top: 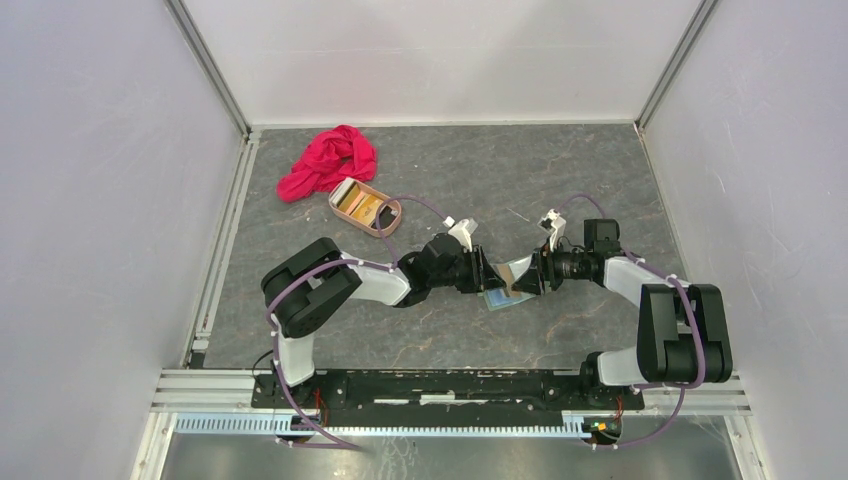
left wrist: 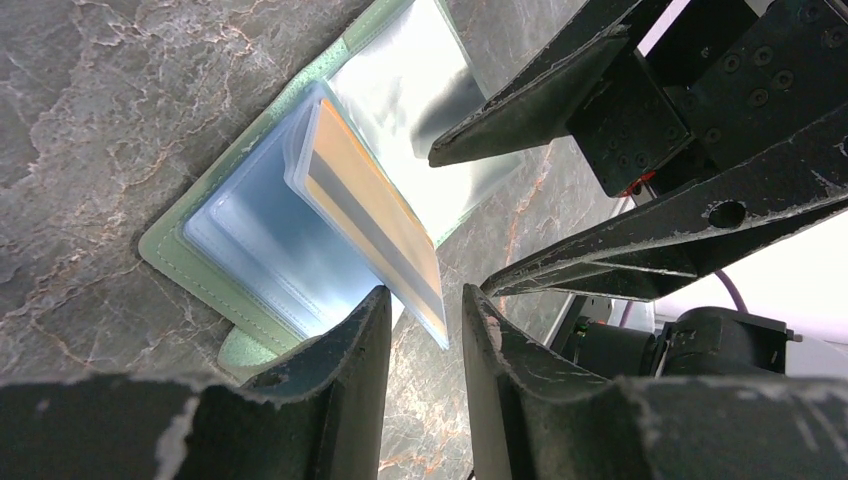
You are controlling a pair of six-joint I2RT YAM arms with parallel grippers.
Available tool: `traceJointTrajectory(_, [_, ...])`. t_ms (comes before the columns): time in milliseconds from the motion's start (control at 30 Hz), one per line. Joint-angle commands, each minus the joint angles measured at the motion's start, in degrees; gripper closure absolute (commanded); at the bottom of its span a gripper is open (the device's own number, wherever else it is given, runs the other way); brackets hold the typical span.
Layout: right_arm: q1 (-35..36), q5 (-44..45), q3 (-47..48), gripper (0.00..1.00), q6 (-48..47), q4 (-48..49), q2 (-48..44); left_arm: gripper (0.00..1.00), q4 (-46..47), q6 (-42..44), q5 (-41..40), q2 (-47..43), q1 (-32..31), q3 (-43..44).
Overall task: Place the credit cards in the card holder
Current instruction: Turn over the card slot in the card holder.
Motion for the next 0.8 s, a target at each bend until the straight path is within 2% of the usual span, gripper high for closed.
traceJointTrajectory(0, [-0.24,1.46,0.44,0.33,-1.97,0.37,-1.75,0.61,2.5,0.15,-0.64,-1.68,0.43,-0.05])
traceJointTrajectory(200, [0.55,4.82,2.51,0.32,-8.11,-4.84,-0.8,0.61,3.3,-0.12,-0.12,-1.36,0.52,0.32])
traceJointTrajectory(500, [1.12,9.39,2.53,0.2,-18.52,-9.82,-6.31,0.62,3.52,-0.21,0.85,0.13,0.58,2.28])
traceJointTrajectory(767, [9.51,17.09,2.58,0.18,-19.12,-7.5,-6.25,0.62,3.5,-0.12,1.22,0.23,0.6,2.94])
